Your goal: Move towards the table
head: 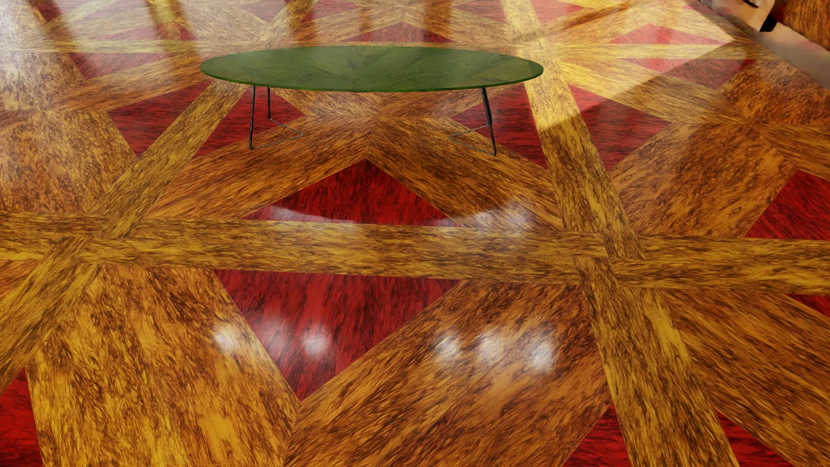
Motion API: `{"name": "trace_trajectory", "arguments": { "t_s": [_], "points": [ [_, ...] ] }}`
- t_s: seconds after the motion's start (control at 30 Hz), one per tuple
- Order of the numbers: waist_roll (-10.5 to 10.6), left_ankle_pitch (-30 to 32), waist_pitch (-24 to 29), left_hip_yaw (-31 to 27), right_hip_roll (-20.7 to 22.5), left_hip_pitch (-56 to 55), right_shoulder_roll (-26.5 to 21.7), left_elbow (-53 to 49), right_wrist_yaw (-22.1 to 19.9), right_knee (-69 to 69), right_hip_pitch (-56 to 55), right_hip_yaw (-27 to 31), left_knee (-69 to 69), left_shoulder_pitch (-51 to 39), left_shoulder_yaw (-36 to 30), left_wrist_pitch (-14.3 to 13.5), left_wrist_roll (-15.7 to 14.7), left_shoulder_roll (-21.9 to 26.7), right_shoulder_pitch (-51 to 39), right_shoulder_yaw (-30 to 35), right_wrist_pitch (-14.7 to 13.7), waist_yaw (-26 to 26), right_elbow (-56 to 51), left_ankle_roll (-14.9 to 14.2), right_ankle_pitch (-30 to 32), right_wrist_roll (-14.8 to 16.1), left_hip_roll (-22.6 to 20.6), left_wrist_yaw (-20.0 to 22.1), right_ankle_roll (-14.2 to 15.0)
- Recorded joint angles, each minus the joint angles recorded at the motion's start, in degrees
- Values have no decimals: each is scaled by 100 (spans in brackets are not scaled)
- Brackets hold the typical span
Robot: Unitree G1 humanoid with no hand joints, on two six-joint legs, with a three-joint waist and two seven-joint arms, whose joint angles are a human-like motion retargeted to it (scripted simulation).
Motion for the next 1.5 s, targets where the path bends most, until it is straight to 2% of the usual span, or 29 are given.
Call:
{"name": "trace_trajectory", "arguments": {
  "t_s": [0.07,0.1,0.23,0.33,0.37,0.4,0.47,0.5,0.53,0.57,0.63,0.67,0.7,0.77,0.83,0.9,0.97,1.03,1.1,1.23,1.27,1.37,1.43,1.5],
  "points": [
    [16,-307,53,0,96,-895,-191,344,0,-84,459,0,674,319,96,0,0,125,-441,-330,0,412,58,0,-257,0,-108,0,0],
    [32,-330,74,0,124,-1227,-280,394,0,-123,683,0,446,468,155,0,0,183,-631,-466,0,613,62,0,-360,0,-157,0,0],
    [172,-20,61,0,236,-1684,-592,68,0,-369,1546,0,-2842,907,359,0,0,210,-994,-738,0,1254,-403,0,-877,0,-247,0,0],
    [340,-1001,-131,0,320,-1636,-694,-376,0,-448,1926,0,-4844,1139,580,0,0,-93,-1053,-789,0,1528,-745,0,-1393,0,-86,0,0],
    [360,-1427,-197,0,323,-1645,-641,-401,0,-402,1962,0,-5014,1130,549,0,0,-207,-1053,-814,0,1565,-758,0,-1483,0,1,0,0],
    [342,-1600,-234,0,303,-1641,-542,-371,0,-349,2008,0,-4937,1058,431,0,0,-294,-1023,-830,0,1572,-717,0,-1541,0,69,0,0],
    [211,-1341,-220,0,203,-1612,-264,-208,0,-260,2195,0,-4992,724,76,0,0,-349,-879,-745,0,1505,-452,0,-1474,0,46,0,0],
    [92,-737,-260,0,114,-1676,-125,-109,0,-203,2212,0,-4956,516,-44,0,0,-344,-741,-610,0,1432,-259,0,-1215,0,-65,0,0],
    [-80,-154,-303,0,-9,-1748,9,-10,0,-86,2175,0,-4803,288,-96,0,0,-312,-561,-418,0,1296,-15,0,-779,0,-259,0,0],
    [-266,123,-340,0,-134,-1770,130,46,0,167,2085,0,-4619,50,-69,0,0,-249,-340,-188,0,1101,268,0,-192,0,-472,0,0],
    [-508,-31,-386,0,-371,-1541,300,-115,0,1221,1655,0,-4486,-414,167,0,0,-47,152,356,0,681,838,0,1144,0,-684,0,0],
    [-583,-256,-390,0,-493,-1351,345,-342,0,1895,1305,0,-4517,-632,402,0,0,80,382,618,0,494,1042,0,1438,0,-709,0,0],
    [-659,-473,-388,0,-588,-1161,387,-622,0,2520,913,0,-4547,-834,718,0,0,212,592,808,0,327,1179,0,1288,0,-744,0,0],
    [-748,-759,-349,0,-614,-813,463,-1166,0,3372,194,0,-4588,-1225,1417,0,0,458,928,994,0,34,1318,0,344,0,-813,0,0],
    [-772,-982,-249,0,-557,-455,501,-1576,0,3517,-328,0,-4621,-1602,2055,0,0,627,1105,1003,0,-203,1307,0,-428,0,-813,0,0],
    [-751,-1178,-153,0,-509,-152,508,-1950,0,2869,-606,0,-4654,-1868,2557,0,0,709,1136,890,0,-392,1187,0,-671,0,-789,0,0],
    [-675,-1329,-132,0,-457,14,504,-2237,0,1662,-599,0,-4660,-2048,2686,0,0,701,1051,799,0,-519,1047,0,-628,0,-762,0,0],
    [-604,-1480,-176,0,-413,104,501,-2430,0,511,-436,0,-4654,-2123,2571,0,0,611,850,762,0,-504,928,0,-224,0,-740,0,0],
    [-547,-1547,-188,0,-389,179,485,-2457,0,48,-241,0,-4655,-2106,2344,0,0,451,527,813,0,-418,810,0,293,0,-720,0,0],
    [-439,-1695,-241,0,-373,359,364,-1594,0,-317,160,0,-4737,-1796,1528,0,0,84,-199,561,0,-122,263,0,242,0,-625,0,0],
    [-469,-1730,-266,0,-456,408,318,-1183,0,-406,260,0,-4775,-1724,1176,0,0,31,-470,699,0,-26,367,0,229,0,-672,0,0],
    [-511,-1861,-289,0,-437,578,260,-231,0,-695,543,0,-4813,-1305,417,0,0,-68,-950,500,0,131,14,0,228,0,-669,0,0],
    [-511,-1935,-295,0,-409,716,235,186,0,-731,635,0,-4789,-978,185,0,0,-92,-1146,425,0,220,-152,0,246,0,-626,0,0],
    [-508,-1931,-327,0,-384,834,220,388,0,-730,710,0,-4797,-649,304,0,0,-101,-1174,370,0,304,-228,0,198,0,-604,0,0]
  ]
}}
